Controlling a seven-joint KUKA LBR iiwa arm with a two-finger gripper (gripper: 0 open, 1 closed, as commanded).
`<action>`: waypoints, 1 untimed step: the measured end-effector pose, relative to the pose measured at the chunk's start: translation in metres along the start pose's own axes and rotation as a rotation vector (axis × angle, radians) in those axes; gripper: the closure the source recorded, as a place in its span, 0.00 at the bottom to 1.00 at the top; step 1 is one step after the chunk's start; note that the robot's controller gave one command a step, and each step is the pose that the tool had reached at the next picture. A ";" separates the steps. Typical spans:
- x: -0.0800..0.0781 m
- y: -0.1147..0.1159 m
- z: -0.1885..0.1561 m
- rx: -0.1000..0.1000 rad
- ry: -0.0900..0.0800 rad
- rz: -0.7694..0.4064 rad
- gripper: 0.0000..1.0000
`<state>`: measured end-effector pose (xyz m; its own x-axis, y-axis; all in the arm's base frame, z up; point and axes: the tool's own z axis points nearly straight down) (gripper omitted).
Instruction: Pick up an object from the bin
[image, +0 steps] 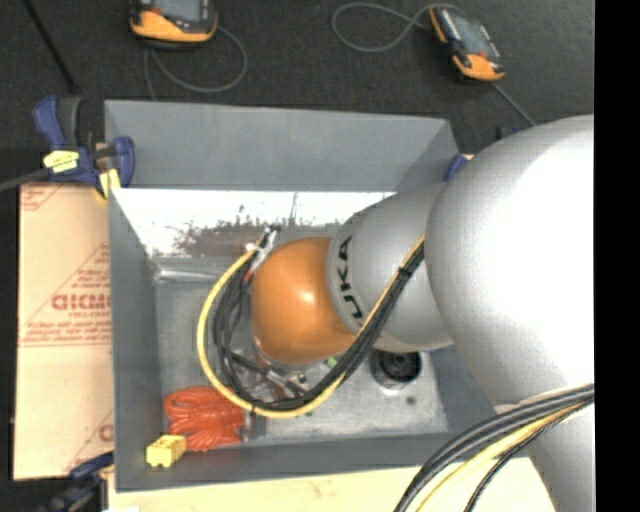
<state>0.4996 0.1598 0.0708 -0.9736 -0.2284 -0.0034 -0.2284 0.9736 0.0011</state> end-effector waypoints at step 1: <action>-0.016 0.006 -0.040 0.002 0.005 0.000 1.00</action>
Offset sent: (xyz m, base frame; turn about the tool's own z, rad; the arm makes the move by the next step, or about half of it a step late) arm 0.0015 -0.0124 0.0655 0.0209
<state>0.5141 0.1689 0.1111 -0.9736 -0.2284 0.0016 -0.2284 0.9736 -0.0010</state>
